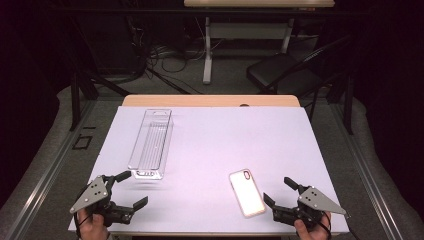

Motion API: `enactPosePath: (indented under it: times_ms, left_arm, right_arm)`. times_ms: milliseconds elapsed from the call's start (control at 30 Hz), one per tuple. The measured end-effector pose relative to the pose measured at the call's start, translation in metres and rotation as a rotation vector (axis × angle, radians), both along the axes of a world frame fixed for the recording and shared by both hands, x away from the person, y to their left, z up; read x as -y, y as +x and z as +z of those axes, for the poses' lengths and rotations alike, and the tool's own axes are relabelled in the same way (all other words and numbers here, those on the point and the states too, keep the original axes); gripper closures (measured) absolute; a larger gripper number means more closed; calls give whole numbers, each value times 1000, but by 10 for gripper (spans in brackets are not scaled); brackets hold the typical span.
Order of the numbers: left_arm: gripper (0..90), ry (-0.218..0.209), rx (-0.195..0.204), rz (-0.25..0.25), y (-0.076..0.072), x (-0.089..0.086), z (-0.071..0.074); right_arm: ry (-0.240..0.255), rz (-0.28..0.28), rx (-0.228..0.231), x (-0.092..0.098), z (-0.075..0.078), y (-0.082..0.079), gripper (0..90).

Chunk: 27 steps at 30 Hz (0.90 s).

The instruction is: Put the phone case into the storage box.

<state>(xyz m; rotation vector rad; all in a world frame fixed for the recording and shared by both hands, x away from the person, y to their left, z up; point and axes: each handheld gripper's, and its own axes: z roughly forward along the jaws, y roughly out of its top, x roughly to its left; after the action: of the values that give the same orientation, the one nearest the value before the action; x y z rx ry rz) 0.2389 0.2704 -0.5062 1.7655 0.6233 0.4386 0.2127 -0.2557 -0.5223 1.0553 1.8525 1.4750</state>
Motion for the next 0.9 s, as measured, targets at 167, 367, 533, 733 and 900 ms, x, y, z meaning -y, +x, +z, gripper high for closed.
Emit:
enactPosePath:
  times_ms: [167,367,533,733,900]
  left_arm:
    - [13,-5,-4,-2,1,-1,0]
    - [13,-6,-16,5,1,-3,-1]
    - [12,-13,-27,8,1,-3,-1]
    - [12,2,-49,15,1,-1,-1]
    - [12,-5,-87,17,4,-2,2]
  right_arm:
    - [1,1,-17,-1,-1,1,126]
    - [-7,0,-21,-2,-1,3,126]
    - [-2,-1,-38,-2,0,4,117]
    - [8,-5,-65,-3,0,6,109]
    - [-20,-2,-97,-9,1,8,107]
